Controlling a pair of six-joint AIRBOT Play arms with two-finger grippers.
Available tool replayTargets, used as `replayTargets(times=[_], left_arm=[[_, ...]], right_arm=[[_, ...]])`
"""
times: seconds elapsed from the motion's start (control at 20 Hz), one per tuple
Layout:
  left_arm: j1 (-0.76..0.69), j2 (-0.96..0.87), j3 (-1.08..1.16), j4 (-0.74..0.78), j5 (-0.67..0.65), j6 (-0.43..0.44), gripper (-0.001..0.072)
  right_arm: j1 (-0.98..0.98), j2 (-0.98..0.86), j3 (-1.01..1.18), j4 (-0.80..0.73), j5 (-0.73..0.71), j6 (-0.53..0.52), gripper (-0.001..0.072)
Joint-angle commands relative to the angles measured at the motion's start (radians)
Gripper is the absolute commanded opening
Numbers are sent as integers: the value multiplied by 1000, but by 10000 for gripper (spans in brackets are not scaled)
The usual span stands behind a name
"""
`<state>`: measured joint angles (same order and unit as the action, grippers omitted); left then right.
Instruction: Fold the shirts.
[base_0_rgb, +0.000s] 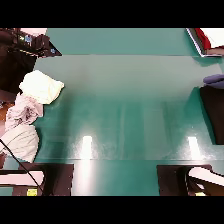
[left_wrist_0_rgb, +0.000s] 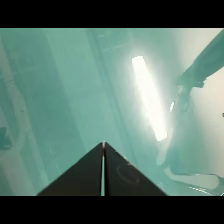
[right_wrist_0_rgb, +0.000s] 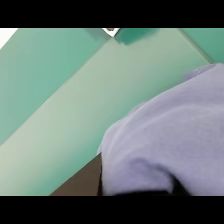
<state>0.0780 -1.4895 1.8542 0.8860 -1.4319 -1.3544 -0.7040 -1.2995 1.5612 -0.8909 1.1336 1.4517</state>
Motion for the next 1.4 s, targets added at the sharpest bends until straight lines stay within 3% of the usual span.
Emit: replayTargets(times=[0.0, 0.1, 0.4, 0.45, 0.55, 0.6, 0.65, 0.9, 0.95, 1.1, 1.15, 1.35], left_arm=[[0, 0, 0, 0, -2, 3, 25], [0, 0, 0, 0, -12, 3, 25], [0, 0, 0, 0, -29, 27, 25], [0, 0, 0, 0, -29, 27, 25], [0, 0, 0, 0, -29, 27, 25], [0, 0, 0, 0, -29, 27, 25], [0, 0, 0, 0, -29, 27, 25], [1, 0, 0, 0, -25, 27, 26], [0, 0, 0, 0, -15, 26, 25], [1, 0, 0, -4, -16, 26, 25], [1, 0, 0, -4, -15, 26, 25], [1, 0, 0, -4, -15, 26, 25]], right_arm=[[-26, 33, 18, -4, 96, -5, 15], [-47, 32, 18, -43, 174, -5, 15], [-48, 38, -3, -475, 409, 37, 22], [-48, 38, -18, -533, 439, 42, 93], [-48, 38, -53, -616, 483, 45, 473], [-48, 38, -72, -652, 504, 49, 567], [-48, 38, -89, -680, 519, 55, 576], [-35, 38, -132, -665, 538, 98, 566], [-17, 38, -132, -614, 543, 103, 530], [76, 38, -132, -395, 570, 98, 101], [119, 38, -132, -336, 572, 85, 15], [351, 38, -132, -287, 557, 54, 16]])
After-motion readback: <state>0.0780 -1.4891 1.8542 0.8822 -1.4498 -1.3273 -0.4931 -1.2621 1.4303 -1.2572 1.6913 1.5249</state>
